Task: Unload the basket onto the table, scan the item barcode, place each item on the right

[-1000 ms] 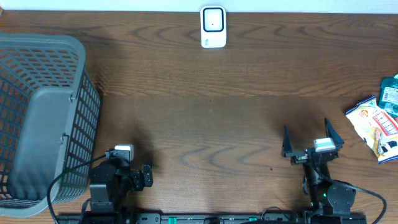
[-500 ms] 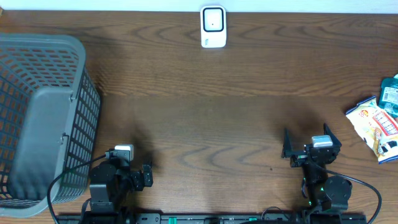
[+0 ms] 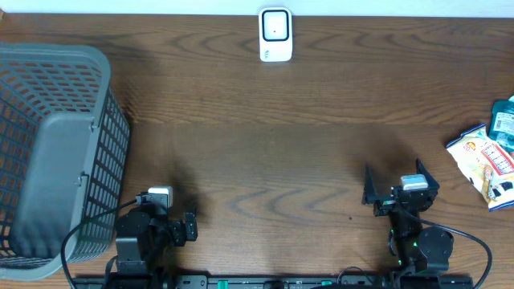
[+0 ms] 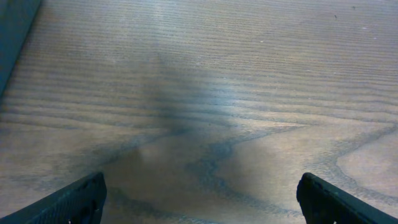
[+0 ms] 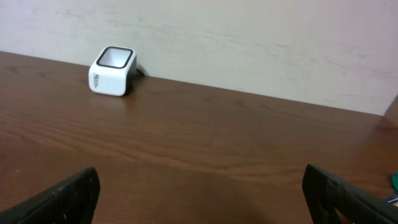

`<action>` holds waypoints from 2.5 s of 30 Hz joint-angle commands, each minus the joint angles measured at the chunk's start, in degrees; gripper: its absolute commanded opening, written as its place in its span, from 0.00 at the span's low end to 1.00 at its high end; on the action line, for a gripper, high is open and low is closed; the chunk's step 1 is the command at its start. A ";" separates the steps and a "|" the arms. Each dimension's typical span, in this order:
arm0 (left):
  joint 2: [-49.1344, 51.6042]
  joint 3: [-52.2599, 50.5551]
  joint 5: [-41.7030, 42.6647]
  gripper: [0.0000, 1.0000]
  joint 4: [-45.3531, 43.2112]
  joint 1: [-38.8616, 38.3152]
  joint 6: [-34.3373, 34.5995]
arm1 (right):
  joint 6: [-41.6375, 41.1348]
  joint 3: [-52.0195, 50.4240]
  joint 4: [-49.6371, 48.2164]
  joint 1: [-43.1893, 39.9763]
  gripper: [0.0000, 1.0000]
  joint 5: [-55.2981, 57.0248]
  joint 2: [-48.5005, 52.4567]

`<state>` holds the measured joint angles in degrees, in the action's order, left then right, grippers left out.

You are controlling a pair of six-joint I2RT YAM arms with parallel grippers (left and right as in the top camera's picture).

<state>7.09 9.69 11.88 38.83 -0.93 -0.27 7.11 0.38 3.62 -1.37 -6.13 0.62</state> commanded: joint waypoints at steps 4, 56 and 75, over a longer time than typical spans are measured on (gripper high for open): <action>-0.11 -0.33 0.07 0.98 0.66 -0.02 -0.57 | 0.02 -0.07 0.26 0.20 0.99 0.66 -0.35; -7.02 -8.02 -8.68 0.98 -31.69 0.24 -4.09 | 0.02 -0.07 0.28 0.20 0.99 0.66 -0.35; -7.04 -8.09 -8.48 0.98 -32.13 0.37 2.08 | 0.02 -0.07 0.26 0.20 0.99 0.66 -0.33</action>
<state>0.62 3.27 3.64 6.37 -0.86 0.69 7.09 0.36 3.64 -1.37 -5.72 0.62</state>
